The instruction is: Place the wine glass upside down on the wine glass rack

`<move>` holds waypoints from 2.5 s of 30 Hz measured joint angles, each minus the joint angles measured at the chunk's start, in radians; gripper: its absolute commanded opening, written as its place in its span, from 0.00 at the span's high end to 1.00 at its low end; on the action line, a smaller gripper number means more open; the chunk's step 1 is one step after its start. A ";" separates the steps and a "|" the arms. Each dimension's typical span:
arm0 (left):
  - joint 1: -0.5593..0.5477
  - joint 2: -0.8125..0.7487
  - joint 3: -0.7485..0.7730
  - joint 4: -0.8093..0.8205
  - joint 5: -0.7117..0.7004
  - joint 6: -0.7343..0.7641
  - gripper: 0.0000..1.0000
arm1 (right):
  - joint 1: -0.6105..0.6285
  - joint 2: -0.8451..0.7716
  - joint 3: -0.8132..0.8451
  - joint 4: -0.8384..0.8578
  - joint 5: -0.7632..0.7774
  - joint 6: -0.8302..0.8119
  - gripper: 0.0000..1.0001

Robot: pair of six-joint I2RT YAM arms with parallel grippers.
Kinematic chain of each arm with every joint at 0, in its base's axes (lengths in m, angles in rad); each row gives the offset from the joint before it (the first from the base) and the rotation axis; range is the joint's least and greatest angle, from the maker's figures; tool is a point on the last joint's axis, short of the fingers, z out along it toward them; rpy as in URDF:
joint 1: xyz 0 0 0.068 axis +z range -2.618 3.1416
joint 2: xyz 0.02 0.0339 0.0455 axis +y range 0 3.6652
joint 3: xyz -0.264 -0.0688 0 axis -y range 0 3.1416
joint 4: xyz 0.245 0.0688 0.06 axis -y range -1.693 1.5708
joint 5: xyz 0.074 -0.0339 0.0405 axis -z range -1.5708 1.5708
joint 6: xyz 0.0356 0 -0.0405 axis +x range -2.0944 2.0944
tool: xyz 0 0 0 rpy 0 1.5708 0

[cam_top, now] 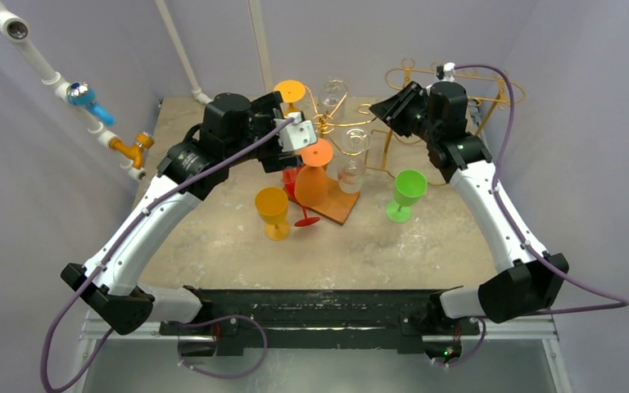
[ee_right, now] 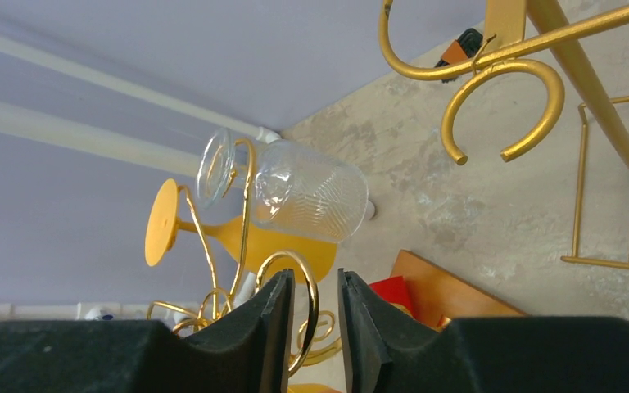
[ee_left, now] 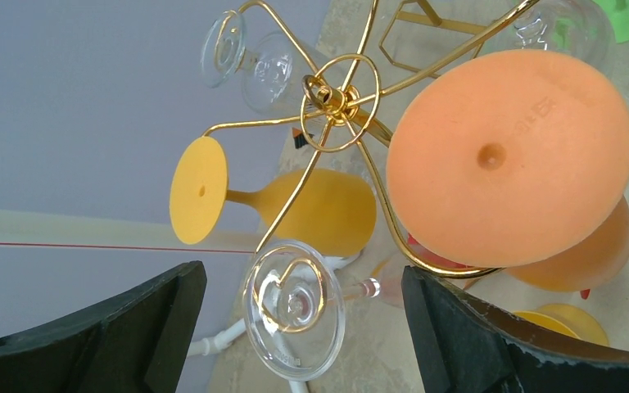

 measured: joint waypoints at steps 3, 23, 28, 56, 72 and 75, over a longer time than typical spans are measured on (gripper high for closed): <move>0.000 0.009 0.005 0.011 -0.009 0.000 0.03 | 0.000 0.003 0.000 0.014 -0.002 0.002 0.83; 0.000 0.085 0.072 0.054 -0.026 -0.018 0.02 | 0.006 -0.132 -0.135 0.062 0.095 0.059 1.00; 0.000 0.119 0.102 0.060 -0.027 -0.027 0.02 | 0.011 -0.147 -0.152 0.064 0.132 0.077 1.00; 0.000 -0.004 0.136 0.002 -0.024 -0.032 0.00 | 0.098 -0.227 -0.219 0.055 0.353 0.157 0.64; 0.000 -0.177 0.058 -0.090 0.011 -0.172 0.15 | 0.109 -0.389 -0.205 -0.128 0.366 0.053 0.27; 0.000 -0.206 -0.012 -0.116 0.022 -0.211 0.19 | 0.109 -0.445 -0.200 -0.159 0.366 0.033 0.28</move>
